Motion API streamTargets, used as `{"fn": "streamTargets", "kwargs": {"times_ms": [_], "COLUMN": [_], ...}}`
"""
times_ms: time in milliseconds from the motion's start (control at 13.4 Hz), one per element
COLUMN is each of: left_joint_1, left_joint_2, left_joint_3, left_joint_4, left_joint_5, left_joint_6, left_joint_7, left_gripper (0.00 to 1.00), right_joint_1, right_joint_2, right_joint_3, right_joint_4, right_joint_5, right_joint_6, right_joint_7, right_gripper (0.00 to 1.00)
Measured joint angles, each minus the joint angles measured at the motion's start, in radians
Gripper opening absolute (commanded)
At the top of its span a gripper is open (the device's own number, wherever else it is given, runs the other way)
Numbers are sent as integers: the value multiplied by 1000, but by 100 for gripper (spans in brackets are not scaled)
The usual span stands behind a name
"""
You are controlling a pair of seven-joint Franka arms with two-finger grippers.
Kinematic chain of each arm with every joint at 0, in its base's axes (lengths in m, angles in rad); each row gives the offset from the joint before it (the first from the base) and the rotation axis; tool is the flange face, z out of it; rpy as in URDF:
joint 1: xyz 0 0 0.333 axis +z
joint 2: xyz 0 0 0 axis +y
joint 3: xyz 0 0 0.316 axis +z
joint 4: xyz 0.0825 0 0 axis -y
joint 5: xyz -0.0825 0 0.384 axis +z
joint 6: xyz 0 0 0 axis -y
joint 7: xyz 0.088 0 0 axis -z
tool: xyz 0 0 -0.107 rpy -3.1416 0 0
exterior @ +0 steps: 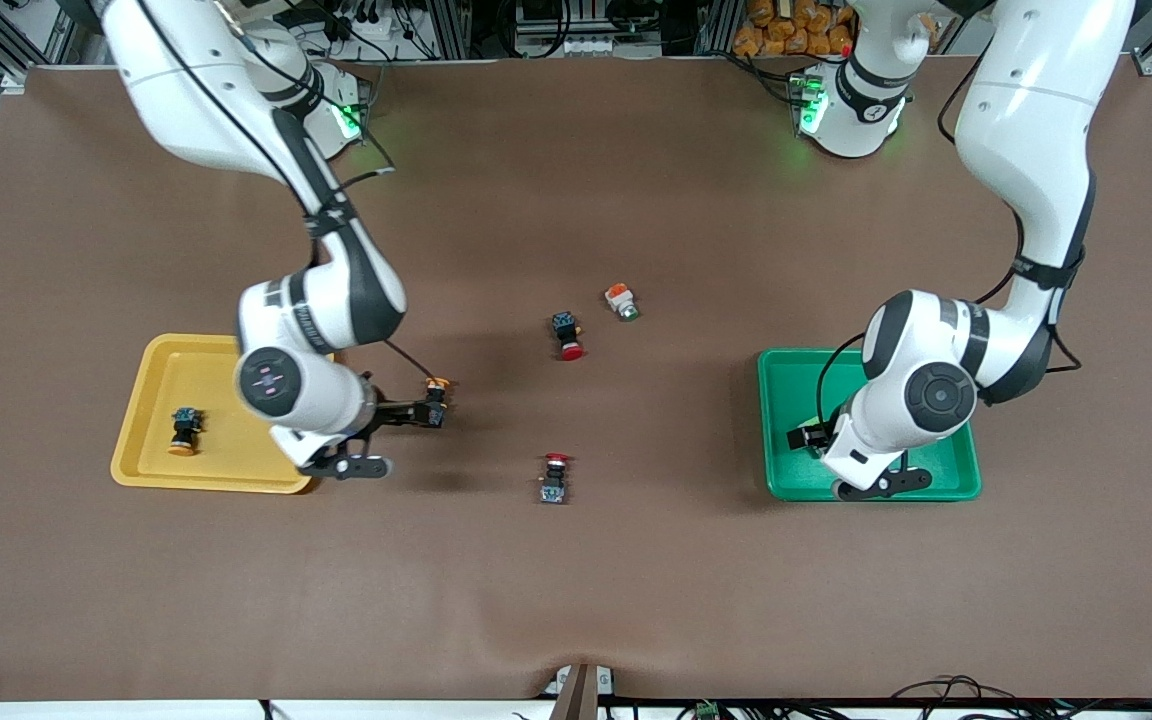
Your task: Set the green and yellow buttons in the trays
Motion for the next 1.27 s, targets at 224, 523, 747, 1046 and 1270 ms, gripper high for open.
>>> {"fn": "streamTargets", "kwargs": {"times_ms": [224, 523, 747, 1046, 1270], "left_joint_1": [1, -2, -2, -5, -25], "left_joint_2": [-48, -102, -125, -133, -138], "left_joint_3": [-60, -165, -223, -310, -355], "left_joint_4": [-22, -113, -166, -204, -229], "left_joint_5": [-2, -2, -2, -2, -2], "left_joint_6": [-43, -48, -46, -33, 2], "left_joint_7": [-78, -221, -296, -453, -542], "left_gripper": [100, 100, 100, 100, 100], "right_joint_1": [36, 49, 51, 42, -27], "right_joint_2": [31, 64, 63, 22, -79], "right_joint_3": [0, 0, -1, -21, -34], "right_joint_4": [-40, -56, -69, -61, -56], "right_joint_5": [1, 1, 3, 3, 2], "right_joint_6": [83, 103, 116, 73, -62], "right_joint_7": [109, 138, 139, 133, 10], "right_gripper": [100, 6, 0, 0, 1]}}
